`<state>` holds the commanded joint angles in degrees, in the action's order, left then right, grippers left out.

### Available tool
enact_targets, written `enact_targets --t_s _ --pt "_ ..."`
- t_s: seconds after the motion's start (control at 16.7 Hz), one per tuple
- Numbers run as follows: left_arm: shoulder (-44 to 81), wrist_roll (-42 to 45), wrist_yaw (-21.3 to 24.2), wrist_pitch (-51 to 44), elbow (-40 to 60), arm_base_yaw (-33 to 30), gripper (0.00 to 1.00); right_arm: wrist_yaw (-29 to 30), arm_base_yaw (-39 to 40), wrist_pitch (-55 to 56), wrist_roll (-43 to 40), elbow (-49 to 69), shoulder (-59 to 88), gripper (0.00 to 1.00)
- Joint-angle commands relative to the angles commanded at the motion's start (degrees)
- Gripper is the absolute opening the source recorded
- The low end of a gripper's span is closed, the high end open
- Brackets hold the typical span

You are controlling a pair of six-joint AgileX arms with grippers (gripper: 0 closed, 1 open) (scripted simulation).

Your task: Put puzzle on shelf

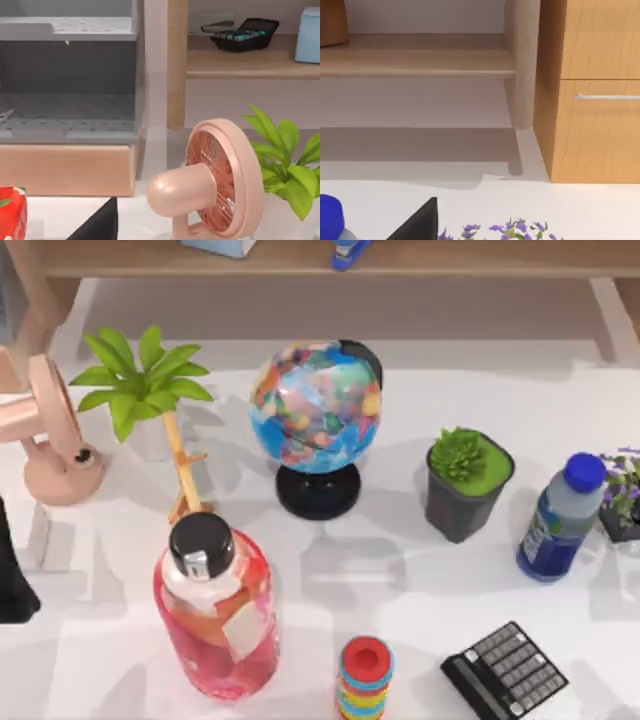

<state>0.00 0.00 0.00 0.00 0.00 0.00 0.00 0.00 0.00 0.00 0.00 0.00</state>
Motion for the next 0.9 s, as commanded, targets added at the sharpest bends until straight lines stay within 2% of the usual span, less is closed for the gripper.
enact_targets --t_s 0.24,0.42,0.66,0.9 --pt "0.0 0.0 0.0 0.0 0.0 0.0 1.0 -0.5 -0.2 0.9 -1.3 0.8 1.7 1.0" --pt "0.0 0.0 0.0 0.0 0.0 0.0 1.0 -2.1 -1.3 4.5 -6.4 4.0 8.8 1.0" --pt "0.0 0.0 0.0 0.0 0.0 0.0 1.0 -5.3 -4.3 13.3 -18.2 12.0 25.9 1.0" --pt "0.0 0.0 0.0 0.0 0.0 0.0 1.0 -9.2 -8.8 25.3 -33.7 22.9 48.4 1.0"
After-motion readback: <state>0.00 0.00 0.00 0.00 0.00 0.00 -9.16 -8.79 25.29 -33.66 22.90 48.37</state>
